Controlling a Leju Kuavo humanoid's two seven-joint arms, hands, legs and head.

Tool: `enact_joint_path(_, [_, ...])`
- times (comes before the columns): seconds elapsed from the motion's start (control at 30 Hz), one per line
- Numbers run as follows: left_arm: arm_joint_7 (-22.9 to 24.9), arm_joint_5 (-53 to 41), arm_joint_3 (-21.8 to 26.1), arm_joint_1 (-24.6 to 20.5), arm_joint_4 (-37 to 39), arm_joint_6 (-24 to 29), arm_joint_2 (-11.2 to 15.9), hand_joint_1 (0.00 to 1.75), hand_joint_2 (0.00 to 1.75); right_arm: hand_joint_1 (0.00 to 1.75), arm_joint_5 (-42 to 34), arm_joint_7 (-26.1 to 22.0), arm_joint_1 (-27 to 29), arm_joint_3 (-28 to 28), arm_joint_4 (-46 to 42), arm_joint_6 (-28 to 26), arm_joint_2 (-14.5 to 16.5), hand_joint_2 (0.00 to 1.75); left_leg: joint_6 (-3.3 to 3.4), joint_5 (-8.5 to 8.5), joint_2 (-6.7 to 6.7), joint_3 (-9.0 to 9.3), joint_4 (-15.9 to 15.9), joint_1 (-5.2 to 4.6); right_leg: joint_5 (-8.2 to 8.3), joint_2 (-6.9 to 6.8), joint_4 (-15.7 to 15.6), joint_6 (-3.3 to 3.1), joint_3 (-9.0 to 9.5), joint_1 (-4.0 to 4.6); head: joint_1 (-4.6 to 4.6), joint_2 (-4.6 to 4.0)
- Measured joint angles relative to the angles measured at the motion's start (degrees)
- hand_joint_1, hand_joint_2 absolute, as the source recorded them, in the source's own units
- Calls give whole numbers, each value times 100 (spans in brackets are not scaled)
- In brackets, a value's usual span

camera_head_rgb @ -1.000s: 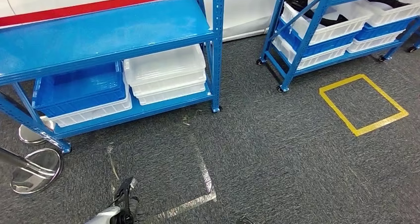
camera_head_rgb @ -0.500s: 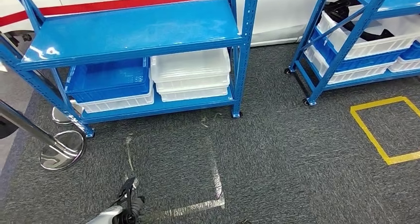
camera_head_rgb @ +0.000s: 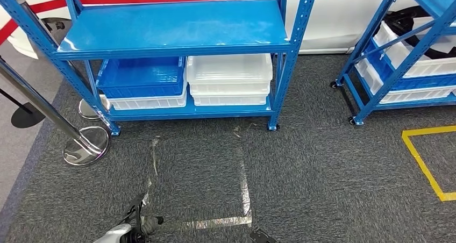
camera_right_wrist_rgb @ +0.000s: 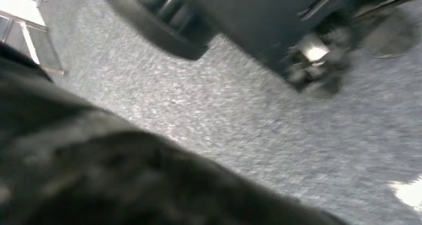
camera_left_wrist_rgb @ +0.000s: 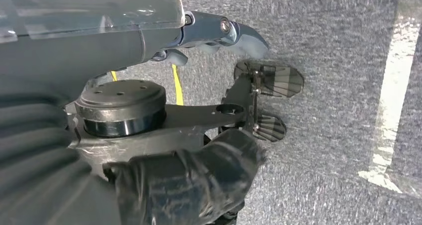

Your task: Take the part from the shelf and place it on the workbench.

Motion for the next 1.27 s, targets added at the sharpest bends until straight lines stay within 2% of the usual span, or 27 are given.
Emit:
enact_joint_path(0.07, [0,7,-28,-18,0,-8,-2,0,175,0,-54,32,-18,5,-33,-7,18,87,46,47,-29,80,-109,27,-251,202,430,28,-185,-4,27,0])
enact_joint_path(0.13, [0,8,-40,-35,0,-10,-2,0,175,0,-103,41,-11,16,-51,-3,27,175,70,50,-69,82,-115,25,-551,283,1145,46,-544,-7,41,0])
enact_joint_path(0.17, [0,9,-46,-36,0,-11,-2,0,175,0,-144,41,-3,22,-59,6,28,175,73,47,-96,79,-107,25,-592,289,1373,56,-669,-12,45,0])
enact_joint_path(0.2, [0,13,-51,-35,0,-11,-2,0,175,0,-193,41,2,26,-65,20,29,175,72,43,-126,76,-94,28,-534,290,1416,65,-711,-19,44,0])
enact_joint_path(0.23, [5,17,-55,-34,-1,-12,-4,0,175,0,-256,47,0,27,-75,36,29,175,63,33,-157,74,-70,41,-374,292,1235,94,-642,-36,44,0])
enact_joint_path(0.27, [19,31,-56,-36,-1,-13,-7,0,175,0,-334,82,-11,28,-88,51,33,175,44,13,-188,67,-31,52,-164,297,884,152,-482,-69,46,0])
enact_joint_path(0.3, [42,52,-57,-44,-1,-15,4,0,175,0,-424,148,-37,30,-108,68,55,175,16,-24,-216,43,36,55,-24,317,501,232,-315,-105,70,0])
enact_joint_path(0.33, [69,81,-57,-59,-1,-16,15,0,131,0,-530,244,-74,32,-134,83,83,175,-7,-59,-236,15,100,57,90,343,204,227,-177,-134,87,0])
enact_joint_path(0.37, [92,111,-57,-78,0,-17,30,0,87,0,-654,352,-118,37,-164,103,122,175,-29,-85,-251,-17,150,45,125,364,32,207,-101,-144,103,0])
enact_joint_path(0.4, [102,137,-57,-97,0,-16,45,0,44,0,-790,439,-162,46,-198,132,171,175,-40,-97,-256,-43,180,39,105,380,-12,152,-89,-134,117,0])
enact_joint_path(0.43, [97,154,-57,-111,0,-14,47,0,0,0,-933,498,-196,60,-233,161,205,175,-45,-89,-257,-49,175,42,126,384,-1,66,-93,-115,109,0])
enact_joint_path(0.57, [13,188,-58,-132,0,7,46,0,0,0,-1339,514,-260,137,-344,245,271,0,-80,-60,-257,-26,126,67,125,386,-3,29,-97,-70,103,0])
enact_joint_path(0.77, [-13,226,-60,-157,0,22,46,0,0,0,-1529,465,-327,219,-404,283,272,0,-113,-49,-257,-11,90,79,119,387,-3,-8,-97,-54,105,0])
enact_joint_path(1.1, [-25,232,-60,-225,0,-186,44,0,0,0,-1744,603,-573,320,-443,284,294,0,-151,-48,-254,-11,82,80,118,386,-14,-11,-92,-54,106,0])
enact_joint_path(1.23, [-28,229,-61,-235,0,-216,44,0,0,0,-1746,639,-599,340,-443,283,294,175,-151,-48,-254,-11,82,80,120,385,-26,-11,-86,-54,108,0])
enact_joint_path(1.27, [-28,229,-61,-236,0,-216,44,0,0,0,-1746,647,-600,345,-443,283,294,175,-151,-48,-254,-11,82,80,120,385,-27,-11,-85,-54,108,0])
